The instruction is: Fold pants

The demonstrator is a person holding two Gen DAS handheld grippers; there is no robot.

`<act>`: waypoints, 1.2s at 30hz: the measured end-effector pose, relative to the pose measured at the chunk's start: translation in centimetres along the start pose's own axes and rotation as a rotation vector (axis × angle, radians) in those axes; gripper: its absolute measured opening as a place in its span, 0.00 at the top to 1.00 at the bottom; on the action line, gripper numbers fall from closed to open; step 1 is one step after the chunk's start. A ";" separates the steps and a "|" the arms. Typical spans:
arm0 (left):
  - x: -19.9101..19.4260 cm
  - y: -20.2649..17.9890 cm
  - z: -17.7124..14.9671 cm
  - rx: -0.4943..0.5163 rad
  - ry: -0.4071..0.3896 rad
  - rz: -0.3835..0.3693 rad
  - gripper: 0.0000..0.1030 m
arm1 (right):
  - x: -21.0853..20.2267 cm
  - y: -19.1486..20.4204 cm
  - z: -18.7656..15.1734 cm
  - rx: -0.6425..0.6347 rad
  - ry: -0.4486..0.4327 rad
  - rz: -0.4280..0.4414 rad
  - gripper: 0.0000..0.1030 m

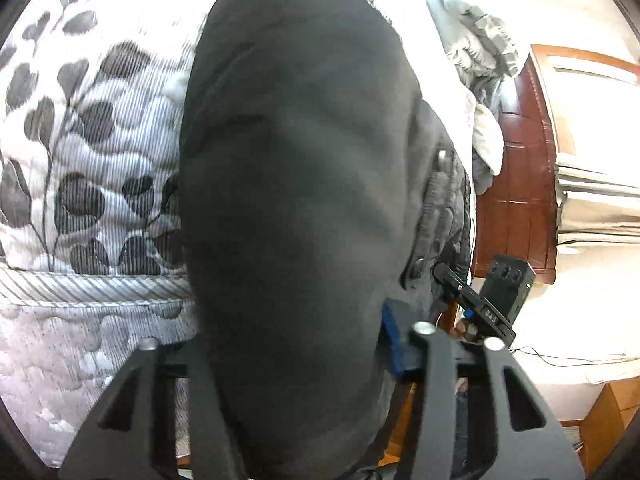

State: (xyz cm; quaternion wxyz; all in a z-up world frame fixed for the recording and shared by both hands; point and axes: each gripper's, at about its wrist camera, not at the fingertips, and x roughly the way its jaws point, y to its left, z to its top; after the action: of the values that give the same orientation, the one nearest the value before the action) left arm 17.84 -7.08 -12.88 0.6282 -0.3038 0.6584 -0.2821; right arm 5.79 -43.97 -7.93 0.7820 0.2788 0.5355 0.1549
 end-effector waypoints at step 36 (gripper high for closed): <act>-4.9 0.2 15.1 0.052 -0.301 0.107 0.57 | 11.0 1.8 18.2 -0.057 -0.032 -0.021 0.60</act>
State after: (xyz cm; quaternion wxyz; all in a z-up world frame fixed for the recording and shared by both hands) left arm 33.09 -3.09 -10.55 0.7416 -0.2905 0.5646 -0.2165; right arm 26.86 -41.53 -10.20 0.7995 0.2532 0.5214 0.1575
